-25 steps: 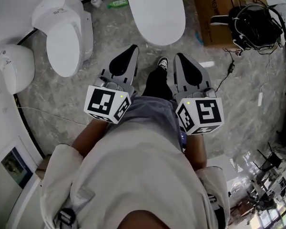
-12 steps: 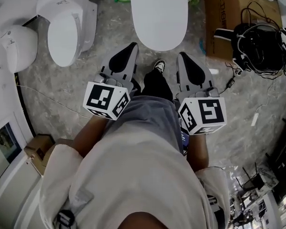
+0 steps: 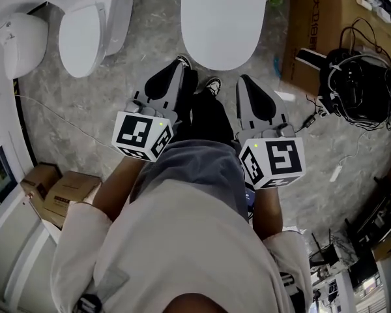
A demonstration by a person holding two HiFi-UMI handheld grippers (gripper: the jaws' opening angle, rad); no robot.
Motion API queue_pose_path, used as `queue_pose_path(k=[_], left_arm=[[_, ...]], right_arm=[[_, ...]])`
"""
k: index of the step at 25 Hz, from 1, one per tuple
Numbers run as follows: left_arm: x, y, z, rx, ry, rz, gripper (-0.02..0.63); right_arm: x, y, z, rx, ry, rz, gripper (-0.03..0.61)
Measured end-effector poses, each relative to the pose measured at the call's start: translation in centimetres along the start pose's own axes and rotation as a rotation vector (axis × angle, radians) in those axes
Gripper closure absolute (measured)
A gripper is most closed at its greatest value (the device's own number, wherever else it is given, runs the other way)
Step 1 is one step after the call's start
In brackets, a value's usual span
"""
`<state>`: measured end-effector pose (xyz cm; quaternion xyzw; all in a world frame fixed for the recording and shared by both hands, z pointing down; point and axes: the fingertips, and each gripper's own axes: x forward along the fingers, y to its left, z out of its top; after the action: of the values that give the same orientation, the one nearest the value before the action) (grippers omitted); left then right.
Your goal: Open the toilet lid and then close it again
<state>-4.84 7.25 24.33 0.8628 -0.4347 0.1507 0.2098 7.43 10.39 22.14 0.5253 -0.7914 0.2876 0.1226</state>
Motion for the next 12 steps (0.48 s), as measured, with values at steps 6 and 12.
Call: queue_pose_path(k=[6,12], left_arm=[[3.6,2.7,-3.5,-0.027,0.059,0.043,0.609],[6.0,5.8,-8.0,-0.070,0.137,0.065,0.609]], right_arm=[[3.2,-1.4,-1.5,-0.002,0.069,0.029,0.568],[6.6,-1.4,-3.7,-0.003,0.138,0.060,0.568]])
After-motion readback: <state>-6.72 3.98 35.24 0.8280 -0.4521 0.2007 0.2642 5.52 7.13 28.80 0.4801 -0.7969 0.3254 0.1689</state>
